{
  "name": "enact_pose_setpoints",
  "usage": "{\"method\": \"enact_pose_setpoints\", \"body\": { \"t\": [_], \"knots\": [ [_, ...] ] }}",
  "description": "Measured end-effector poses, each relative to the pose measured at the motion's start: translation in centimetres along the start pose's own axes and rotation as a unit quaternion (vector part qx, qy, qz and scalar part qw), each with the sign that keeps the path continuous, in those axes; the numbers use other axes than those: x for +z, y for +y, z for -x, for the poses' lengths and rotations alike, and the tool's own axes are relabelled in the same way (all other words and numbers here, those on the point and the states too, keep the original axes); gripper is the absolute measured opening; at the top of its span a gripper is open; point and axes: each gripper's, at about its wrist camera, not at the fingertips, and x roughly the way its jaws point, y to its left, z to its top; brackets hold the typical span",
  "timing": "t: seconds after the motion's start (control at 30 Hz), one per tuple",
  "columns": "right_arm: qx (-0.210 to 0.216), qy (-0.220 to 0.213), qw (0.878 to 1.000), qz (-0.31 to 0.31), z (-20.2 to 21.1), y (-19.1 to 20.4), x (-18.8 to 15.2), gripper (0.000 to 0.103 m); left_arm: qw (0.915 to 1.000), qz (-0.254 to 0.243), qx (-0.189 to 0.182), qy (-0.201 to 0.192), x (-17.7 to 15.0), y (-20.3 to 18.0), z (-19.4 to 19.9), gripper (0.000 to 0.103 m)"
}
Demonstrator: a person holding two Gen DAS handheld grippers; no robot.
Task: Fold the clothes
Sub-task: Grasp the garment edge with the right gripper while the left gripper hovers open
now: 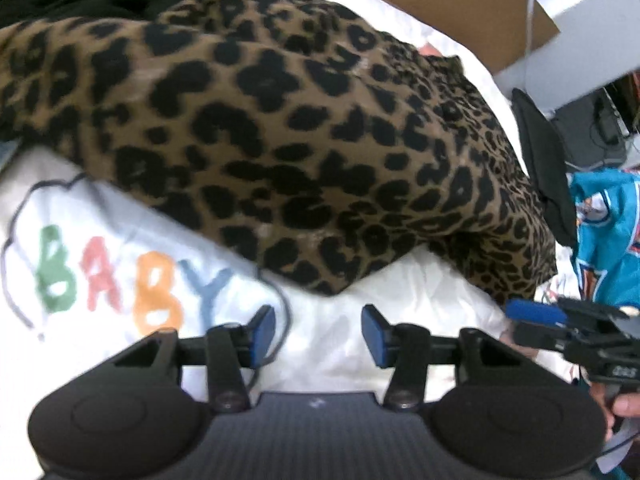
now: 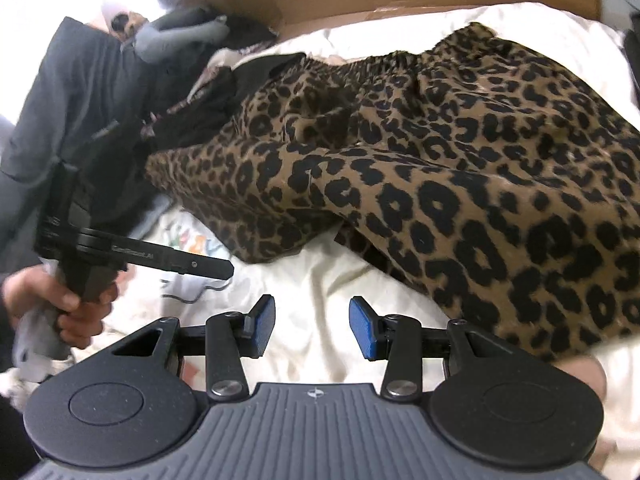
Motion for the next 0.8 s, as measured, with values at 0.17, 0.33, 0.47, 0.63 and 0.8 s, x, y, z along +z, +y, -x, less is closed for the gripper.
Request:
{"method": "enact_pose_setpoints", "body": {
  "t": [0.17, 0.33, 0.47, 0.63, 0.8],
  "knots": [
    [-0.047, -0.005, 0.998, 0.033, -2.8, 1.2, 1.4, 0.049, 0.9995, -0.029, 0.003, -0.007, 0.4, -1.0, -0.9, 0.058],
    [-0.096, -0.011, 0.994, 0.06, -5.6, 2.0, 2.2, 0.049, 0.9984, -0.041, -0.021, -0.033, 1.1, -1.2, -0.5, 0.058],
    [-0.126, -0.009, 0.99, 0.067, -7.0, 2.2, 2.6, 0.049, 0.9958, -0.037, -0.055, -0.064, 1.9, -1.1, 0.4, 0.058],
    [-0.16, -0.006, 0.984, 0.076, -8.6, 2.2, 2.9, 0.048, 0.9947, -0.052, -0.062, -0.064, 2.2, -1.4, 0.0, 0.058],
    [-0.173, -0.005, 0.981, 0.091, -8.5, 2.0, 3.0, 0.01, 0.9957, -0.059, -0.051, -0.051, 1.5, -1.6, -0.9, 0.057]
  ]
}}
